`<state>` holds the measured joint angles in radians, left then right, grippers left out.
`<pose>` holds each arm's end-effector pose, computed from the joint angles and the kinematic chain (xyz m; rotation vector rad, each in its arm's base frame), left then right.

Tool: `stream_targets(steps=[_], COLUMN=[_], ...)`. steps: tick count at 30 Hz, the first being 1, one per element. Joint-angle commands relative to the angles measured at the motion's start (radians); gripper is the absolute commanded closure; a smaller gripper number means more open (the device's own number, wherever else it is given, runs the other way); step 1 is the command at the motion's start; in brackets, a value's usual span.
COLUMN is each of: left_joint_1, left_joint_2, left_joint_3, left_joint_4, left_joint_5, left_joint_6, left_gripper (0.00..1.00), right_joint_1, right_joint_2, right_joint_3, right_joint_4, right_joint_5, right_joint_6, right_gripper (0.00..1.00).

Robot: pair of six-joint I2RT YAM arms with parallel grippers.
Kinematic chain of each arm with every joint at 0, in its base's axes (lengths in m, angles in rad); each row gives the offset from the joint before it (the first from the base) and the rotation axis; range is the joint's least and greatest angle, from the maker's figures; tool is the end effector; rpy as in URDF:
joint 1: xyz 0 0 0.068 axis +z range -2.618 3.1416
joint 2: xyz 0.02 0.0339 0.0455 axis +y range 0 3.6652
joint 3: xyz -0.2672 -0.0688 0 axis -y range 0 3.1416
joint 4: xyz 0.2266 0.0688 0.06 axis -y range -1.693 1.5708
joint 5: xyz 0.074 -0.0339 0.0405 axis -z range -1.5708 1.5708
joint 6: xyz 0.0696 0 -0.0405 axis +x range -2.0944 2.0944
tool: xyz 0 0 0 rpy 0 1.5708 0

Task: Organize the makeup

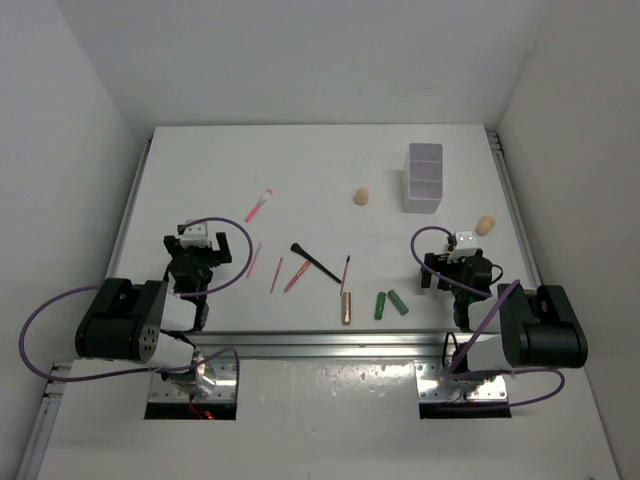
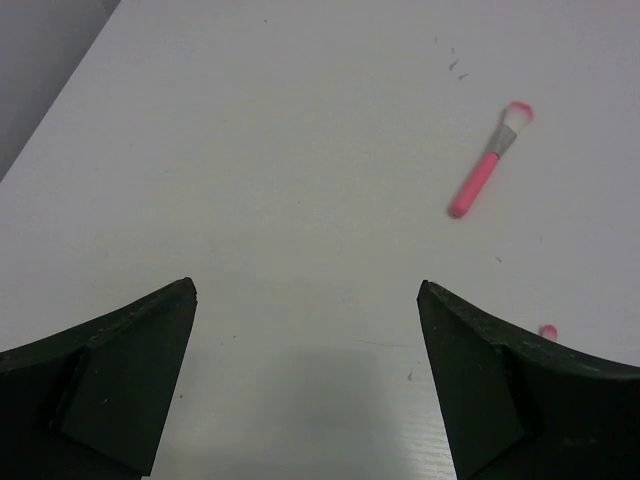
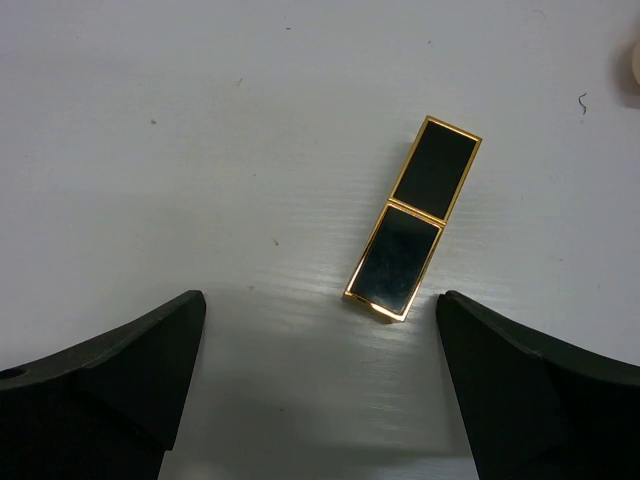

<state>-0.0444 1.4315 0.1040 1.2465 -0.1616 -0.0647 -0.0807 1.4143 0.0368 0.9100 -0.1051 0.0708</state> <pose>0.2382 0.0006 0.1611 -0.1396 1.6451 0.0503 0.2085 -0.0095 0.1020 0.0884 2.0351 0.1009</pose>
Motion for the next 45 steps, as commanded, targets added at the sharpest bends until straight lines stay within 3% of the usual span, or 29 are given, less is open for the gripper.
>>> stream_targets(steps=[1,5,8,9,10,11,14,19,21,24,25,26,27,28,29,32,34,36,38,40,41,45], left_joint_1=[0.011,0.011,0.032,0.032,0.041,0.041,0.063,0.063,0.063,0.063,0.063,0.063,0.063,0.072,0.072,0.072,0.072,0.063,0.063,0.063,0.063,0.063], left_joint_2=[0.0,-0.023,-0.139,-0.185,-0.195,-0.207,-0.33,-0.445,-0.445,-0.384,-0.355,-0.286,-0.251,-0.221,-0.192,-0.207,-0.207,-0.207,-0.198,-0.188,-0.187,-0.187], left_joint_3=[0.016,0.016,0.15,0.216,0.323,0.351,0.338,0.371,0.452,0.621,0.682,0.82,0.882,0.923,0.942,0.881,0.831,0.818,0.818,0.807,0.795,0.786], left_joint_4=[0.056,0.056,-0.274,-0.552,-0.653,-0.715,-0.722,-0.798,-0.837,-0.878,-0.907,-1.02,-1.083,-1.134,-1.175,-1.176,-1.176,-1.216,-1.227,-1.24,-1.24,-1.259], left_joint_5=[0.011,0.054,0.216,0.288,0.397,0.407,0.331,0.33,0.341,0.268,0.225,0.174,0.145,0.171,0.21,0.391,0.43,0.441,0.441,0.43,0.419,0.398], left_joint_6=[-0.02,-0.005,0.054,0.11,0.196,0.197,0.149,0.308,0.373,0.321,0.262,0.136,0.102,0.086,0.097,0.138,0.128,0.118,0.109,0.109,0.109,0.14], left_gripper=[0.01,0.01,0.01,0.01,0.01,0.01,0.01,0.01,0.01,0.01,0.01,0.01,0.01,0.01,0.01,0.01,0.01,0.01,0.01,0.01,0.01,0.01], right_joint_1=[0.015,0.016,0.016,0.015,0.015,0.018,0.044,0.065,0.1,0.147,0.156,0.153,0.132,0.02,-0.011,-0.086,-0.131,-0.191,-0.22,-0.225,-0.225,-0.226], right_joint_2=[-0.02,-0.067,-0.164,-0.181,-0.231,-0.245,-0.336,-0.388,-0.364,-0.315,-0.28,-0.273,-0.259,-0.241,-0.224,-0.1,0.056,0.165,0.23,0.268,0.287,0.37], right_joint_3=[-0.06,-0.042,0.035,0.047,0.075,0.081,0.126,0.349,0.522,0.725,0.803,0.89,0.931,1.006,1.032,1.167,1.323,1.43,1.456,1.419,1.416,1.446], right_joint_4=[0.017,-0.025,-0.288,-0.318,-0.342,-0.356,-0.446,-0.776,-0.989,-1.138,-1.146,-1.184,-1.27,-1.334,-1.352,-1.526,-1.766,-1.893,-1.898,-1.815,-1.795,-1.734], right_joint_5=[0.008,0.013,0.001,-0.004,-0.011,-0.033,-0.002,0.142,0.166,0.309,0.423,0.508,0.472,0.154,0.077,-0.019,-0.024,-0.053,-0.058,0.022,0.103,0.244], right_joint_6=[-0.011,-0.011,-0.017,-0.025,-0.031,-0.051,-0.111,-0.205,-0.288,-0.414,-0.37,-0.121,-0.045,0.013,0.071,0.184,0.233,0.28,0.319,0.36,0.368,0.348], right_gripper=[0.01,0.01,0.01,0.01,0.01,0.01,0.01,0.01,0.01,0.01,0.01,0.01,0.01,0.01,0.02,0.2,0.37,0.45,0.44,0.32,0.31,0.34])
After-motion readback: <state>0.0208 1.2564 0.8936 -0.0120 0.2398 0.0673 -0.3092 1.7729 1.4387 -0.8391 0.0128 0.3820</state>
